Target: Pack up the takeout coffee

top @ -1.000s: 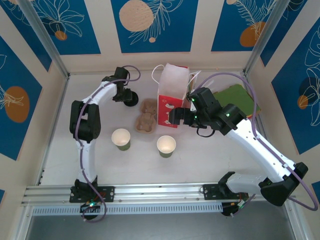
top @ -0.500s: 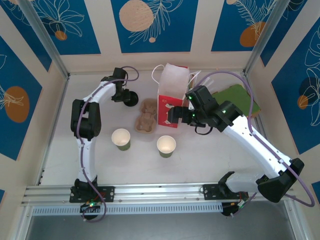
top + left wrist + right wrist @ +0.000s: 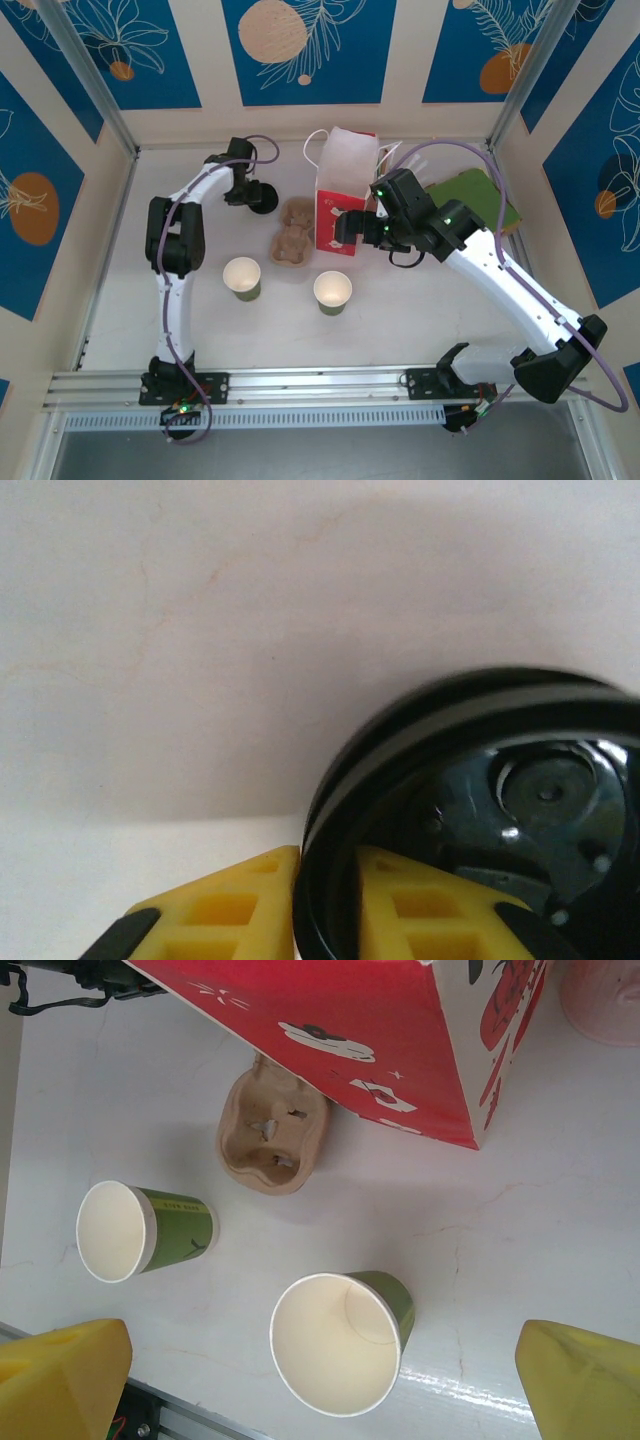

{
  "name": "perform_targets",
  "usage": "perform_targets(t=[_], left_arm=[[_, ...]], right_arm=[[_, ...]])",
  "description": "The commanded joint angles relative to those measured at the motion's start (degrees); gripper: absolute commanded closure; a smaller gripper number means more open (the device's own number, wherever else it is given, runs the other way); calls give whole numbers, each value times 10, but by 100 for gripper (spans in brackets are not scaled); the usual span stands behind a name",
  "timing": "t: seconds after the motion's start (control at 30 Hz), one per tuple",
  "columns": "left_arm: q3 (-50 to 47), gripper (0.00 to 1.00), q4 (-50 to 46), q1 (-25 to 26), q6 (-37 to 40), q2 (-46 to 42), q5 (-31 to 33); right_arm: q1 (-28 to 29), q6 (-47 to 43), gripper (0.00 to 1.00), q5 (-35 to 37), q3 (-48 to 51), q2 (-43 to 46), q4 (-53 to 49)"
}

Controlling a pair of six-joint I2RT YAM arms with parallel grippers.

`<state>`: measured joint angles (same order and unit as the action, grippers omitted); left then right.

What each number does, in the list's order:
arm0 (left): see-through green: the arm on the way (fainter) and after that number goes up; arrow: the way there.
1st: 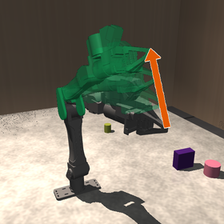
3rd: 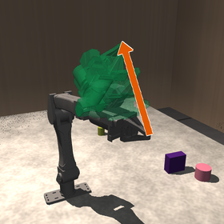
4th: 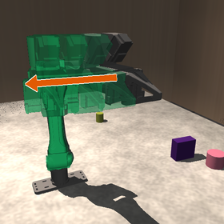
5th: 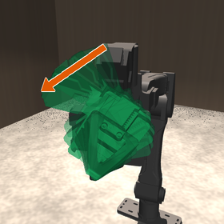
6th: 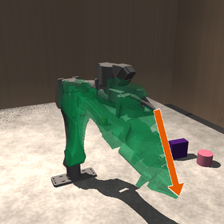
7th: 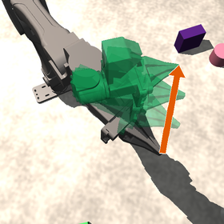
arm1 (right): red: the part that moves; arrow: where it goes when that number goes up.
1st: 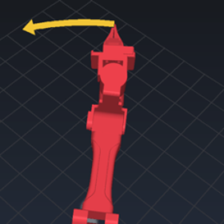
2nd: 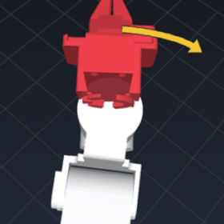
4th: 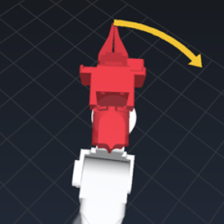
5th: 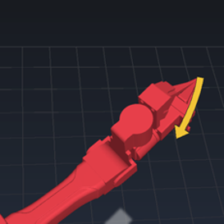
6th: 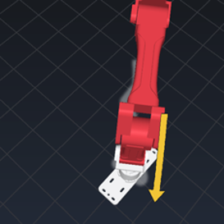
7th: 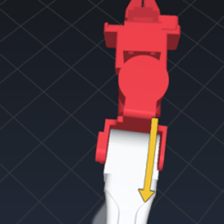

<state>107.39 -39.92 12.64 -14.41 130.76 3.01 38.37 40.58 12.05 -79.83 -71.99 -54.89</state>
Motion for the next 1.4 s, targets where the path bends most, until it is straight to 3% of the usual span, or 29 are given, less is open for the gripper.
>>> perform_targets(t=[0.0, 0.3, 0.93, 1.07, 1.2, 1.37], left_arm=[[18, 88, -15, -9, 4, 0, -9], [-12, 93, -19, -8, -12, -49, -16], [-135, 93, -8, -8, -18, -117, -31], [-145, 87, -5, -8, -16, -110, -30], [-141, 68, -6, -9, -13, -111, -28], [-128, 68, -7, -8, -6, -107, -23]], right_arm=[[-2, -8, 1, 3, -16, -3, -5], [-1, -7, 1, -4, -12, -4, 2], [24, 8, 1, 0, 5, 4, 12], [25, 12, 1, 1, 11, 8, 11], [25, 13, 1, 3, 13, 11, 12], [25, 12, 1, 5, 12, 10, 12]])
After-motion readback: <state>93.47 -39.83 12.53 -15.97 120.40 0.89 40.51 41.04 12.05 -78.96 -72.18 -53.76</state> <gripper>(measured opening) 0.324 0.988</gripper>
